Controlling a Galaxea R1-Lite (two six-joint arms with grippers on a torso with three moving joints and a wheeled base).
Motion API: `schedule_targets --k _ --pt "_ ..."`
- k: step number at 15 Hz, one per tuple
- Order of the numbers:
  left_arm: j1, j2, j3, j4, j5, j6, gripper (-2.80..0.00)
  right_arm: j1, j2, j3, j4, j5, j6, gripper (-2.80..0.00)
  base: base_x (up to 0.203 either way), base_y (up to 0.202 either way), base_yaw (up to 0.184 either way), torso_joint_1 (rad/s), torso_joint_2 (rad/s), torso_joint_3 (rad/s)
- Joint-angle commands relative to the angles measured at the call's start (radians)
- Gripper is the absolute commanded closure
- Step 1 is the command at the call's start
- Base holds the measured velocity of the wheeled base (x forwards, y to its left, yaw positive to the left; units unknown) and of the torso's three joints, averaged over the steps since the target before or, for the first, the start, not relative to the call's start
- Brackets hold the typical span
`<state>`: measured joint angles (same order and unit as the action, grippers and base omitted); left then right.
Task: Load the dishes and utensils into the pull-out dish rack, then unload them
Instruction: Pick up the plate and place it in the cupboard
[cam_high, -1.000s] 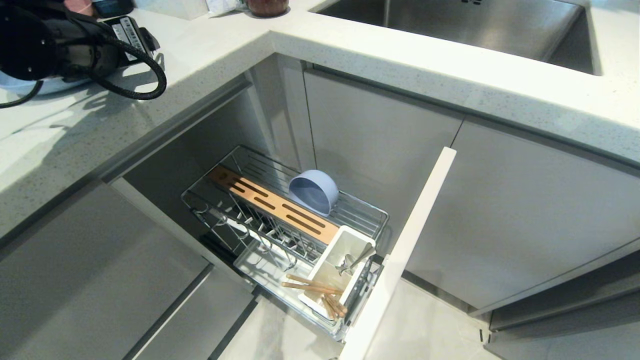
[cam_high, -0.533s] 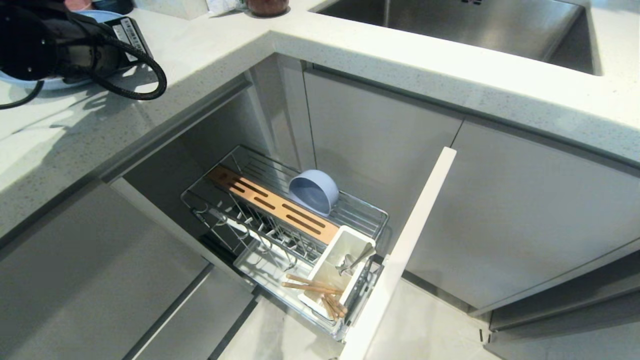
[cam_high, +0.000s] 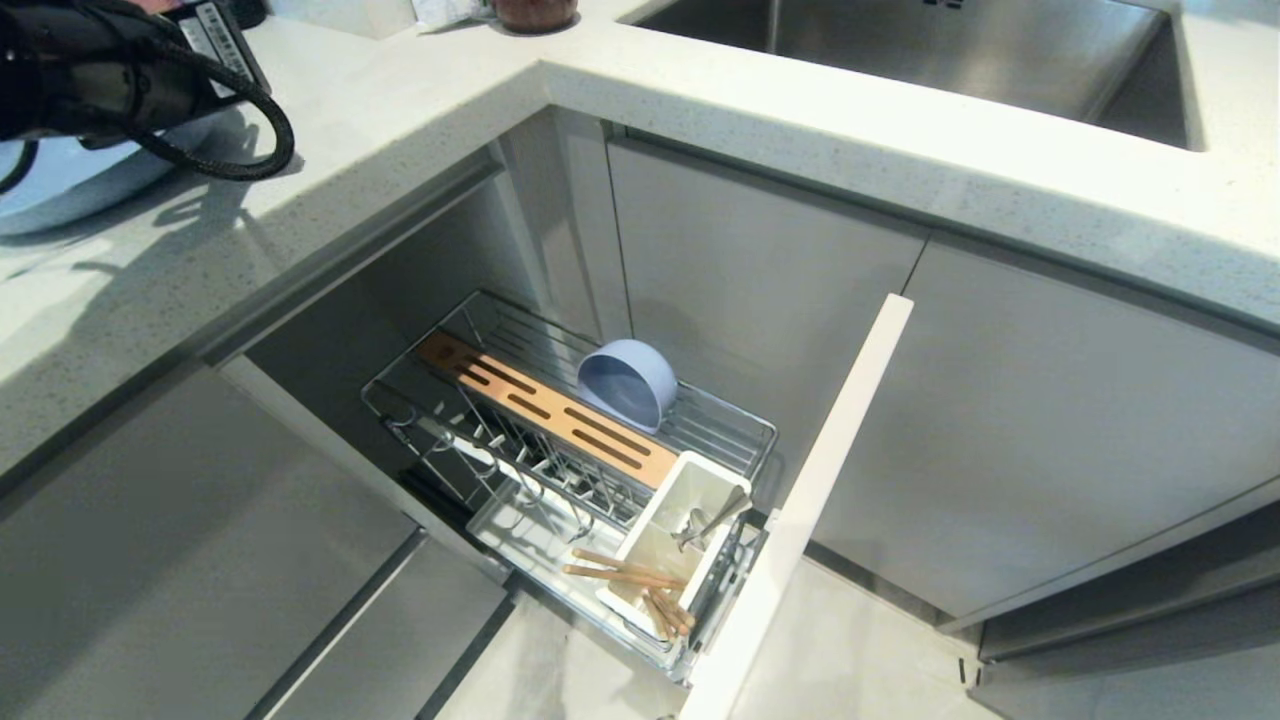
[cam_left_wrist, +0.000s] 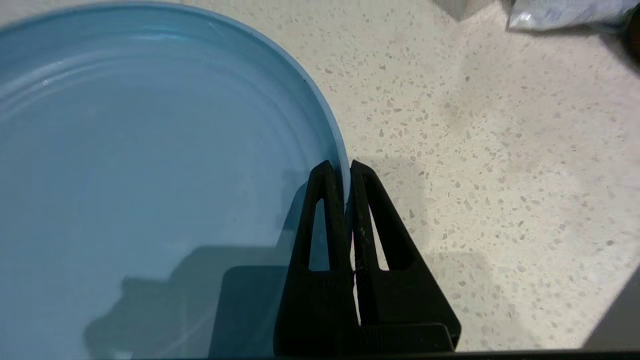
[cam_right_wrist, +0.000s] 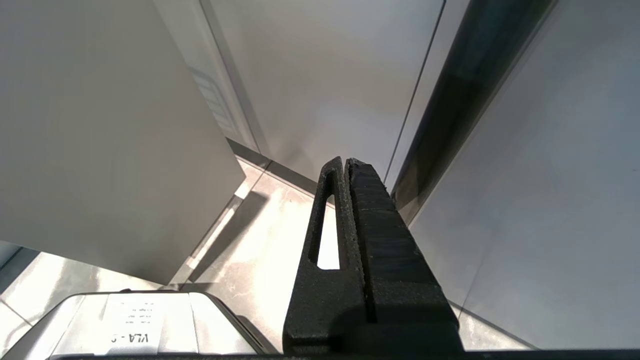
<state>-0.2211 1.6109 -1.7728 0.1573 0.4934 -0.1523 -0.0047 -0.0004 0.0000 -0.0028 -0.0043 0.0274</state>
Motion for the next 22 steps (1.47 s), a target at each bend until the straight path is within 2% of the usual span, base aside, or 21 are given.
schedule_targets --k 1,2,4,7,10,16,18,22 --pt "-0.005 -0.066 0.004 0.009 0.004 -0.002 0.0 0.0 -0.004 0.002 0.0 0.0 0.0 0.0 0.0 0.0 0.0 0.0 0.0 0.0" --pt "-0.013 -0.096 0.004 0.024 0.003 -0.008 0.0 0.0 -0.004 0.002 0.0 0.0 0.0 0.0 0.0 0.0 0.0 0.0 0.0 0.0" --pt "-0.034 -0.144 -0.001 0.021 0.006 -0.08 0.0 0.0 -0.003 0.002 0.0 0.0 0.0 0.0 0.0 0.0 0.0 0.0 0.0 0.0" --pt "-0.098 -0.189 -0.005 -0.046 0.043 -0.104 0.0 0.0 -0.004 0.002 0.0 0.0 0.0 0.0 0.0 0.0 0.0 0.0 0.0 0.0" --pt "-0.206 -0.205 -0.006 -0.07 0.154 -0.114 0.0 0.0 -0.004 0.002 0.0 0.0 0.0 0.0 0.0 0.0 0.0 0.0 0.0 0.0" --pt "-0.47 -0.216 -0.008 -0.079 0.347 -0.2 0.0 0.0 -0.004 0.002 0.0 0.0 0.0 0.0 0.0 0.0 0.0 0.0 0.0 0.0" --pt "-0.563 -0.209 -0.005 -0.145 0.38 -0.224 0.0 0.0 -0.003 0.002 0.0 0.0 0.0 0.0 0.0 0.0 0.0 0.0 0.0 0.0" --pt "-0.707 -0.164 0.023 -0.366 0.419 -0.229 0.0 0.0 -0.003 0.002 0.0 0.0 0.0 0.0 0.0 0.0 0.0 0.0 0.0 0.0"
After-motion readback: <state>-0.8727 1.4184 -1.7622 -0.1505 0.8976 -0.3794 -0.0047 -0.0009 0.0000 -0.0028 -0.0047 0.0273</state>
